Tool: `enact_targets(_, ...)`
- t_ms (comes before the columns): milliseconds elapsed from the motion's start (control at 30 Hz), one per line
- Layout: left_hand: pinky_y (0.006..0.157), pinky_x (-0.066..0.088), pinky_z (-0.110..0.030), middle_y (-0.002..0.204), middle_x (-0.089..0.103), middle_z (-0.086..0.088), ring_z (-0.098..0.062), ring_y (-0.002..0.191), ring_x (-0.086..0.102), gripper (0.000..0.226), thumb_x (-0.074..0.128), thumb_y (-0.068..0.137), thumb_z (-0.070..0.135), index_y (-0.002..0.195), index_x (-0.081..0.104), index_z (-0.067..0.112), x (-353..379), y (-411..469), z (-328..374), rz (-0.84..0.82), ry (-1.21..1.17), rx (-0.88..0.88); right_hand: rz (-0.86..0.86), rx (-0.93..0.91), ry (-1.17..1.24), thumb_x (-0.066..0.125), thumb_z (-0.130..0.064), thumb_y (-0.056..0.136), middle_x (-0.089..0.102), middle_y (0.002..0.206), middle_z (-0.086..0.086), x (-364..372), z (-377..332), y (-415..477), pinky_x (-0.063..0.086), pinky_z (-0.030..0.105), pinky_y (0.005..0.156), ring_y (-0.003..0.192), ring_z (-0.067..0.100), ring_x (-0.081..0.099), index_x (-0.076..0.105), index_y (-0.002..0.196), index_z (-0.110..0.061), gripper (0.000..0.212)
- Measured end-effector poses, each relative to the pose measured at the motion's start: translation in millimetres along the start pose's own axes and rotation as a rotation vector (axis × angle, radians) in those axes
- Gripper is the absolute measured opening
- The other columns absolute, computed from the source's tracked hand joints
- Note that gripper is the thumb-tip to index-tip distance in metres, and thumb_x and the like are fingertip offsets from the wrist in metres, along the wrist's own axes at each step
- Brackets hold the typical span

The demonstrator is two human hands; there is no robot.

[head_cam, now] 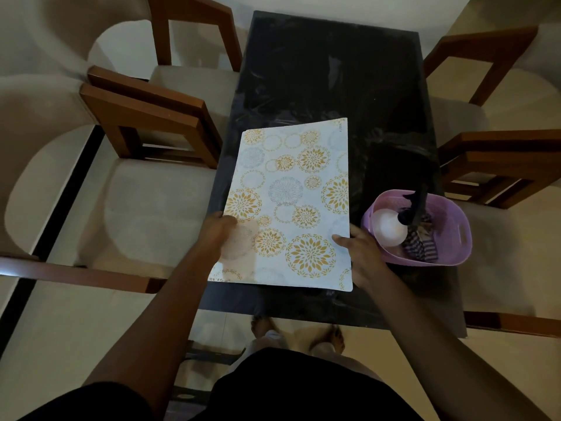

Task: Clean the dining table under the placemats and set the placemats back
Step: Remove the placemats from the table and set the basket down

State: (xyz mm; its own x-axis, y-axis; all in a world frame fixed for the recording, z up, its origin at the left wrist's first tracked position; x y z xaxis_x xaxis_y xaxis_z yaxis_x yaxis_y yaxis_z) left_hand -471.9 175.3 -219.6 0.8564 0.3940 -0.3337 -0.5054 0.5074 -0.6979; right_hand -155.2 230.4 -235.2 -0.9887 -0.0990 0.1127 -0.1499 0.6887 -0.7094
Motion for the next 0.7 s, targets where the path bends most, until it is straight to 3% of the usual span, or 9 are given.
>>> enact_targets(67,0.06,0.047,-0.027,0.088,0.068,-0.008,-0.021,0.072,0.063,0.012,0.06,0.098,0.0,0.099,0.07,0.007,-7,-2,-2,-0.021,-0.062,0.028,-0.031,-0.005,0.01,0.054,0.001,0.104,0.073,0.129,0.011,-3,0,-8,0.057,0.058,0.095,0.113,0.038,0.072,0.061,0.14,-0.011,0.039)
enact_targets(167,0.077,0.061,-0.038,0.105,0.077,-0.015,-0.031,0.089,0.075,0.029,0.059,0.095,-0.007,0.116,0.075,0.004,-18,-7,-10,-0.044,-0.15,0.099,-0.044,-0.011,0.014,0.055,0.001,0.103,0.073,0.129,0.012,-9,4,-15,0.055,0.061,0.099,0.113,0.038,0.072,0.06,0.141,-0.01,0.04)
enact_targets(300,0.078,0.062,-0.036,0.098,0.079,-0.006,-0.027,0.091,0.076,0.034,0.058,0.093,-0.011,0.111,0.078,0.011,-22,-29,-24,0.018,-0.21,0.181,-0.062,-0.009,0.004,0.058,0.0,0.102,0.072,0.13,0.013,-10,15,-23,0.052,0.064,0.102,0.115,0.037,0.071,0.057,0.144,-0.012,0.044)
enact_targets(433,0.089,0.062,-0.047,0.102,0.08,-0.007,-0.03,0.098,0.077,0.042,0.057,0.091,-0.011,0.095,0.08,0.024,-23,-60,-48,0.119,-0.326,0.193,-0.116,-0.026,-0.04,0.059,-0.002,0.103,0.071,0.133,0.013,-12,21,-36,0.053,0.062,0.102,0.115,0.036,0.071,0.057,0.145,-0.013,0.044)
enact_targets(567,0.074,0.061,-0.033,0.1,0.079,-0.006,-0.021,0.085,0.076,0.043,0.055,0.09,-0.012,0.116,0.078,0.013,-25,-101,-82,0.275,-0.392,0.218,-0.198,-0.047,-0.132,0.062,0.001,0.1,0.075,0.124,0.012,-16,23,-53,0.06,0.051,0.09,0.106,0.032,0.075,0.065,0.134,-0.011,0.037)
enact_targets(700,0.081,0.063,-0.037,0.107,0.08,-0.007,-0.023,0.092,0.078,0.044,0.055,0.09,-0.009,0.121,0.077,0.013,-29,-143,-132,0.411,-0.464,0.203,-0.271,-0.05,-0.232,0.065,0.007,0.095,0.077,0.117,0.016,-17,32,-60,0.063,0.048,0.082,0.098,0.034,0.077,0.069,0.124,-0.006,0.032)
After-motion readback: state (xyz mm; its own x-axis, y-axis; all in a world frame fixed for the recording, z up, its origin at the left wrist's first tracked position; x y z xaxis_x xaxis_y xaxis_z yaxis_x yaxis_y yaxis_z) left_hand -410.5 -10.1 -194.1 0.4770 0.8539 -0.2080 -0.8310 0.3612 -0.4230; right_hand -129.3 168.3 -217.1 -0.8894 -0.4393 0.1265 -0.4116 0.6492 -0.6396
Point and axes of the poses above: each hand's wrist, its own y-axis towards the middle knuckle, its own x-axis out of the palm, z = x × y, the point moved 3 cm from there along y, towards the middle knuckle
